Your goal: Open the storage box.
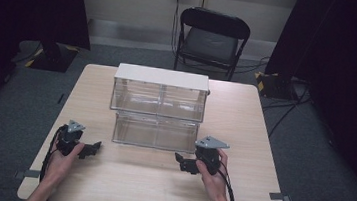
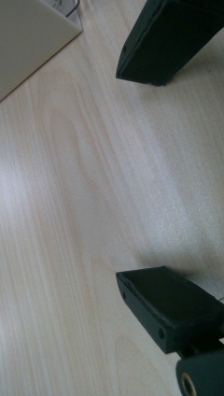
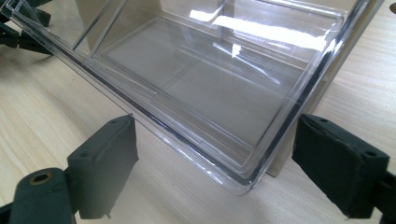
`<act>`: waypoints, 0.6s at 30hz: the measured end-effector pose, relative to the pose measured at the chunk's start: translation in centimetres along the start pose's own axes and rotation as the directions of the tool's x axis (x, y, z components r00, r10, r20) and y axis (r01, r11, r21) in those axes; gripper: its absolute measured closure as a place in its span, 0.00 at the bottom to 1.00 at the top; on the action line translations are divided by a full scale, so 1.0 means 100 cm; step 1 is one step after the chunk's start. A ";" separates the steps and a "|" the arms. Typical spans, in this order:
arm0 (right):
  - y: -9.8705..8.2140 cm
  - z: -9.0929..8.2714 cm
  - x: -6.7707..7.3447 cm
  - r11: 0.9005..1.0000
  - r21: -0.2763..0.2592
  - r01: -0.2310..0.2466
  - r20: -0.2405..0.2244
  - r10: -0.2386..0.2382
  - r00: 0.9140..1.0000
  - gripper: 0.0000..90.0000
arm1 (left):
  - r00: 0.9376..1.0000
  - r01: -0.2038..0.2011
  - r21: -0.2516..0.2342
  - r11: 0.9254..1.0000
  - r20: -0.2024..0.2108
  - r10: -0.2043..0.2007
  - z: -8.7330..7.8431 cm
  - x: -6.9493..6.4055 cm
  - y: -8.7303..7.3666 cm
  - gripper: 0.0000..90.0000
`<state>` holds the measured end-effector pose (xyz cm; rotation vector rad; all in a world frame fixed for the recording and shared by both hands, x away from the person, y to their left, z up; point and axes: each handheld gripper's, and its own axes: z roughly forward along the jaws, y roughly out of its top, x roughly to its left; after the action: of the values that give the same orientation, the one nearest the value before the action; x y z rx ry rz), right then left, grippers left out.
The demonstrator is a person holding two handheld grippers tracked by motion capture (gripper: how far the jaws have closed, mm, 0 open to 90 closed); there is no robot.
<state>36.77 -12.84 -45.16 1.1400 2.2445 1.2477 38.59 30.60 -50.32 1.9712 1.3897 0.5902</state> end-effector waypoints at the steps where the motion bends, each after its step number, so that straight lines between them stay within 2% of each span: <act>1: 0.000 0.000 0.000 1.000 -0.002 0.003 0.000 -0.003 1.000 0.15 | 1.000 0.001 0.000 1.000 0.000 -0.001 0.000 0.000 0.000 0.04; 18: 0.002 -0.004 -0.001 1.000 -0.016 -0.001 -0.017 0.000 1.000 0.14 | 1.000 0.001 0.000 1.000 0.000 -0.001 0.000 0.000 0.000 0.04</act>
<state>36.67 -13.04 -44.77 1.1282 2.2426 1.2782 38.58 30.59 -50.33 1.9703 1.3900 0.5901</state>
